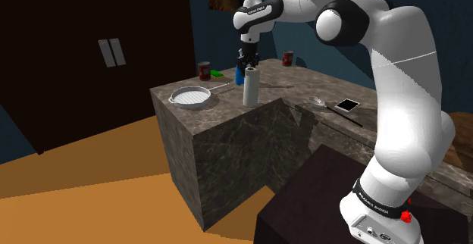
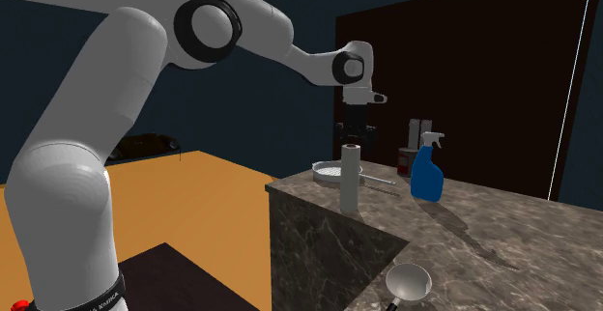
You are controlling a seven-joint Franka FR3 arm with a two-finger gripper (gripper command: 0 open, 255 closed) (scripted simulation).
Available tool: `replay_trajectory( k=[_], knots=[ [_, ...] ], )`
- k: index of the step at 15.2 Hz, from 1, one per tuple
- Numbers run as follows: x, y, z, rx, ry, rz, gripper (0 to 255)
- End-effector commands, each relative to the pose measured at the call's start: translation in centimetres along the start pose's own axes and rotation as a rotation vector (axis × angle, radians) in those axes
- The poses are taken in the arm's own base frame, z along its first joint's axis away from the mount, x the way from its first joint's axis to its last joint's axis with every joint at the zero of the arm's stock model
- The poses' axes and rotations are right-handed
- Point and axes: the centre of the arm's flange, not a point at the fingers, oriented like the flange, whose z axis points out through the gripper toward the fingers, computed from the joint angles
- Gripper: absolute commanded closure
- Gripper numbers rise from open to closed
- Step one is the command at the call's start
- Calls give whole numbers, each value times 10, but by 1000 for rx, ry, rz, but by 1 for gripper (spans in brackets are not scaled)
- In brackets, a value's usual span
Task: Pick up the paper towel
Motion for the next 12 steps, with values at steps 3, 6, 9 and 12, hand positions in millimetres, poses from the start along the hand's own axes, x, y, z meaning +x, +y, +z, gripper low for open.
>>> replay_trajectory(
  k=[3,6,9,12],
  knots=[
    [0,-1,-15,1,-1,-1,255],
    [0,-1,-31,1,-1,-1,255],
    [0,-1,-47,1,-1,-1,255],
    [1,-1,-63,1,-1,-1,255]
  ],
)
